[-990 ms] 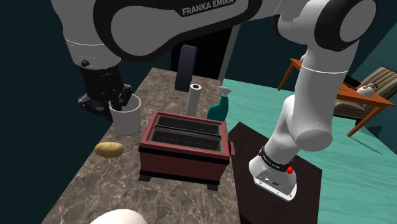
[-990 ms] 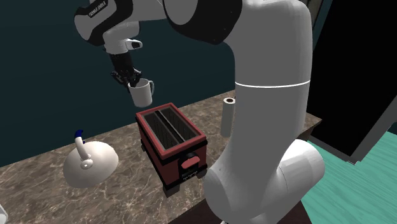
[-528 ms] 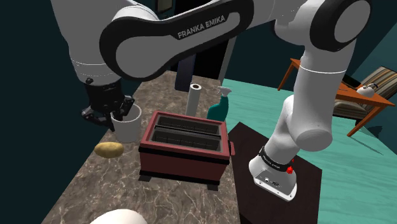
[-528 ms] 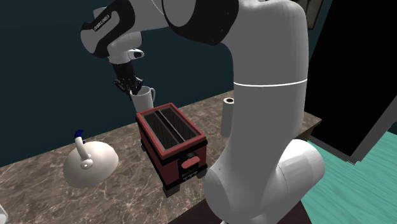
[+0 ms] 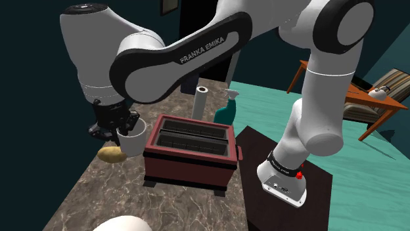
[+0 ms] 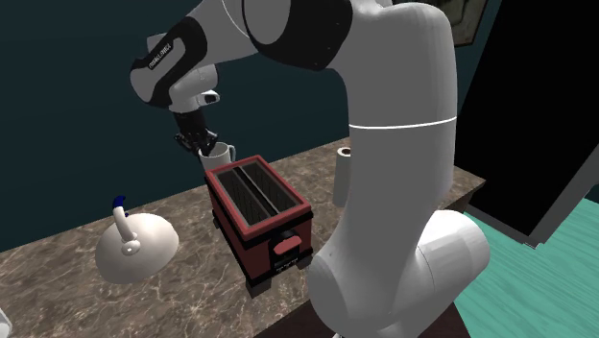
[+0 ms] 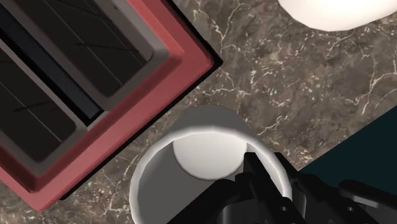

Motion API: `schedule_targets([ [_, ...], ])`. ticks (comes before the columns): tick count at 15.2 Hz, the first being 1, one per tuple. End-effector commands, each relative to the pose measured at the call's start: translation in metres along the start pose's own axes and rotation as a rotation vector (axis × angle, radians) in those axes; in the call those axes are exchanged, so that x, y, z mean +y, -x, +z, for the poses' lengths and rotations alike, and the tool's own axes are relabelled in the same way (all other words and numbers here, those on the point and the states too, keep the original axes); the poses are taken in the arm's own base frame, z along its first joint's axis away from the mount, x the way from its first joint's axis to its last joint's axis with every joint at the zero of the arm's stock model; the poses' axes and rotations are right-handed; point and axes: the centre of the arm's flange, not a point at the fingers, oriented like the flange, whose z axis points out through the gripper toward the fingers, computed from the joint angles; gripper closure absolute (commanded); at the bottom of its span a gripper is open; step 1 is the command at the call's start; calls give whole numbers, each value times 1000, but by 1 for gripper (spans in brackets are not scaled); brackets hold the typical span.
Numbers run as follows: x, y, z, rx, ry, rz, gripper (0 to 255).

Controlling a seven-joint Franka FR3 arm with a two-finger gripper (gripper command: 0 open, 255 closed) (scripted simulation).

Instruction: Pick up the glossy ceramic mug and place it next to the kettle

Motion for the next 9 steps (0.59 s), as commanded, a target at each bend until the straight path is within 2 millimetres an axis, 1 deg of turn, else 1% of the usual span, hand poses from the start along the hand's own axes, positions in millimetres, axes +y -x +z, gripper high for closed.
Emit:
schedule_targets([
  [1,0,0,11,1,-1,0,255],
  [9,-2,1,53,1,-1,0,255],
])
